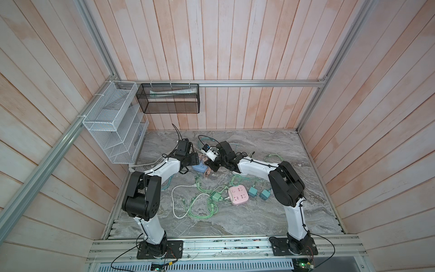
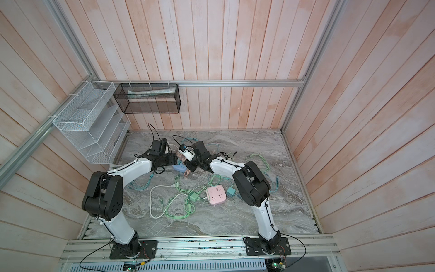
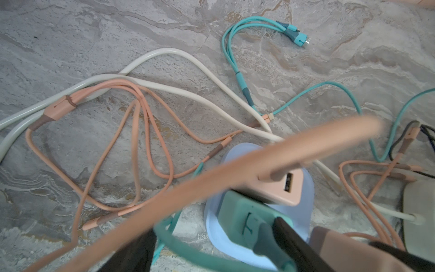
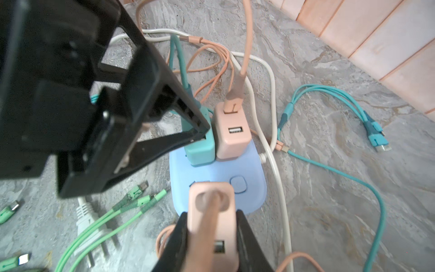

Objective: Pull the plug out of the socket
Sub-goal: 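Pull the pink charger up out of the blue strip with the right gripper, then lower the pink charger beside the blue strip and open the right gripper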

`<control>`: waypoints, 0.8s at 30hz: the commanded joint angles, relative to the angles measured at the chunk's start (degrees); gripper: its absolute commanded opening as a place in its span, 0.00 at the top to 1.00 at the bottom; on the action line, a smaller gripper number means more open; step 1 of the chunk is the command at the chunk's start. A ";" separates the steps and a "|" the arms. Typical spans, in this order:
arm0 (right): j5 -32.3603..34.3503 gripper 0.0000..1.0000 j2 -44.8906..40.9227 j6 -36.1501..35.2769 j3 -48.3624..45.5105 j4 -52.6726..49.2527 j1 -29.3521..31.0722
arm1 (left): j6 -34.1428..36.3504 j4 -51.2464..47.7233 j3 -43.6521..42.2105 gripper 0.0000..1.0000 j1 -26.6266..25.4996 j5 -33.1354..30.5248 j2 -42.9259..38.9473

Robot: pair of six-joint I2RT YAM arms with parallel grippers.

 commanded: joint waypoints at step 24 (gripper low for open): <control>-10.06 1.00 -3.92 13.45 -7.39 -5.10 -2.58 | 0.53 -8.20 -4.50 0.20 2.79 -1.98 1.83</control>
